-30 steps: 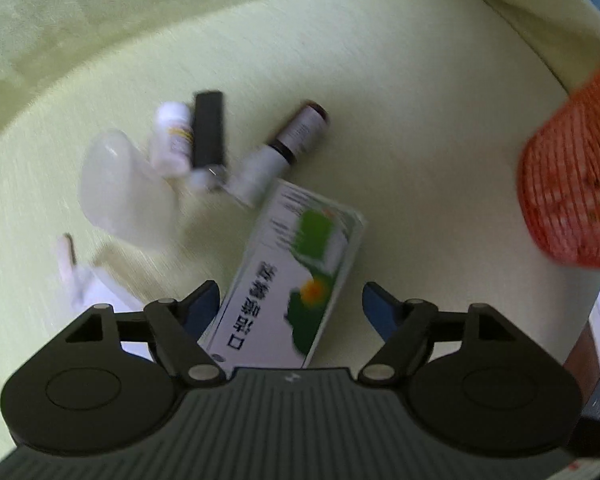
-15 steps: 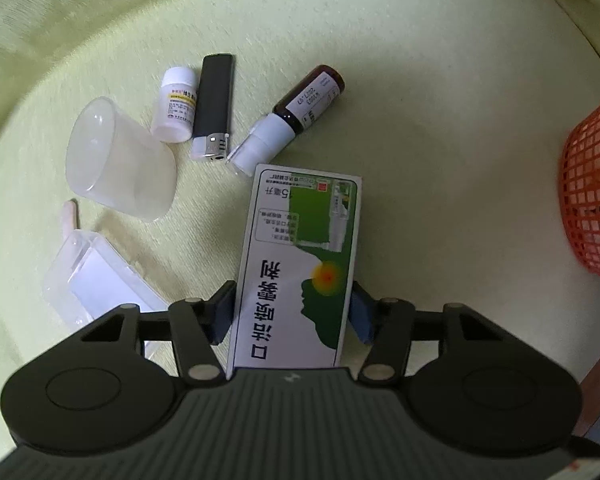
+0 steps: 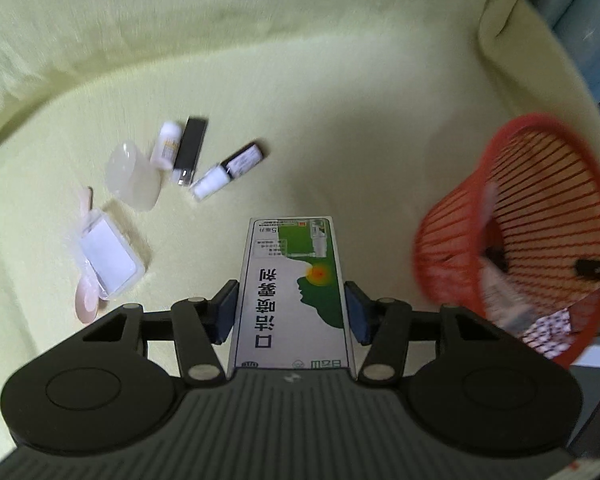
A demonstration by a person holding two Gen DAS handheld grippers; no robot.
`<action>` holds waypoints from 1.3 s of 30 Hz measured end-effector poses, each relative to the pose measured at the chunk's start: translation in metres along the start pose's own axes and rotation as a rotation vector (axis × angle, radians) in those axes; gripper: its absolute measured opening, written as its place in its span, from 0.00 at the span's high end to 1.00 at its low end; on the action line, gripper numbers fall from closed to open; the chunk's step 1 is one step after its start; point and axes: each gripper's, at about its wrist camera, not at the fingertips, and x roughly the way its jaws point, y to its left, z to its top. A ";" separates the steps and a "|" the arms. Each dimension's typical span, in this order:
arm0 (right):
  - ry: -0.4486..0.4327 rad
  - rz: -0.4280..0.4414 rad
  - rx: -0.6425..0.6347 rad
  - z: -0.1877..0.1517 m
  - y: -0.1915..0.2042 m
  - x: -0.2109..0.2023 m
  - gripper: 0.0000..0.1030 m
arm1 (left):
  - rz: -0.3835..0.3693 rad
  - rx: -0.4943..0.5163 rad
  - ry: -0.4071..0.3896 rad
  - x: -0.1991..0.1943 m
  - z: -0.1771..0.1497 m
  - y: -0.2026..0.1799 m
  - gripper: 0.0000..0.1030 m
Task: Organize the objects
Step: 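Grasp the green-and-white medicine box on the sofa with the left tool, then drop the green-and-white box into the basket with the left tool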
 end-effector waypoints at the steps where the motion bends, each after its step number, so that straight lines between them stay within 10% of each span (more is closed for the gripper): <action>1: 0.000 0.001 -0.001 0.000 0.000 0.000 0.91 | -0.002 -0.004 -0.010 -0.006 0.008 -0.009 0.51; 12: -0.009 0.022 -0.003 -0.001 0.000 -0.004 0.91 | -0.150 0.043 -0.056 -0.062 0.022 -0.080 0.51; 39: -0.021 0.040 0.004 0.001 -0.002 -0.003 0.91 | -0.229 0.136 0.014 0.004 0.023 -0.164 0.48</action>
